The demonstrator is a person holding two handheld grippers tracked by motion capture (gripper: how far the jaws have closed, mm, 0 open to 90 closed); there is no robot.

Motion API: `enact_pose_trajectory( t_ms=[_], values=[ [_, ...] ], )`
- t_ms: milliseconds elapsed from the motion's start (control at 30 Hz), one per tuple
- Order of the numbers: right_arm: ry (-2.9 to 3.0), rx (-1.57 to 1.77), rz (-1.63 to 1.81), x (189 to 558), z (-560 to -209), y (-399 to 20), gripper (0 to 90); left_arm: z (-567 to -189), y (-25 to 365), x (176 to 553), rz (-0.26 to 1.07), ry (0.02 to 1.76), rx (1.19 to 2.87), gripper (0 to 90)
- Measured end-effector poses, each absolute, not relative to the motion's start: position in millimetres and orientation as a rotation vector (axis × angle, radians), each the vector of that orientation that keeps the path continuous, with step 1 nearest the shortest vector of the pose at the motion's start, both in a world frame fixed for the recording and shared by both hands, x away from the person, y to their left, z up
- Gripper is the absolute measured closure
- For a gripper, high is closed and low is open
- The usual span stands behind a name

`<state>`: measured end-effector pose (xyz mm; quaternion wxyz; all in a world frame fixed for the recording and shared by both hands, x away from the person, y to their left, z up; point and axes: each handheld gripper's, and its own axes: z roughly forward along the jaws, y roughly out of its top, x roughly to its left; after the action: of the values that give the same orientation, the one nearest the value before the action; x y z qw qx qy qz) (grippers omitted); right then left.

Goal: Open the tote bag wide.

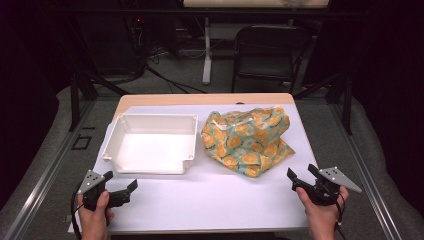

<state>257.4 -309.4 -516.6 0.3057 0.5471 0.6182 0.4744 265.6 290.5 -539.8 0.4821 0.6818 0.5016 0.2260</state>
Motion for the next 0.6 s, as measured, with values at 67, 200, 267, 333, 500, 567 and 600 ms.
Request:
enact_pose_trajectory(
  t_ms=[67, 200, 267, 333, 500, 567, 600],
  values=[
    [1.638, 1.440, 1.261, 257.6, -514.4, -309.0, 20.5, -537.8, 289.9, 265.5, 0.555, 1.219, 1.651, 0.1],
    [1.623, 1.431, 1.276, 260.2, -507.9, -308.5, 20.5, -535.1, 288.0, 266.2, 0.566, 1.217, 1.654, 0.1],
    [1.625, 1.420, 1.280, 263.0, -503.6, -307.7, 20.5, -531.1, 283.9, 267.6, 0.591, 1.197, 1.680, 0.1],
    [1.622, 1.416, 1.288, 266.5, -499.5, -306.4, 20.6, -527.9, 280.7, 268.4, 0.602, 1.190, 1.690, 0.1],
    [1.626, 1.406, 1.307, 273.5, -490.3, -302.5, 20.6, -522.4, 272.9, 269.4, 0.585, 1.175, 1.705, 0.1],
    [1.637, 1.394, 1.308, 276.2, -488.1, -300.4, 20.5, -519.8, 267.0, 269.4, 0.595, 1.151, 1.735, 0.1],
    [1.645, 1.391, 1.310, 277.6, -487.0, -299.5, 20.3, -516.4, 260.7, 270.0, 0.603, 1.129, 1.752, 0.1]
  ],
)
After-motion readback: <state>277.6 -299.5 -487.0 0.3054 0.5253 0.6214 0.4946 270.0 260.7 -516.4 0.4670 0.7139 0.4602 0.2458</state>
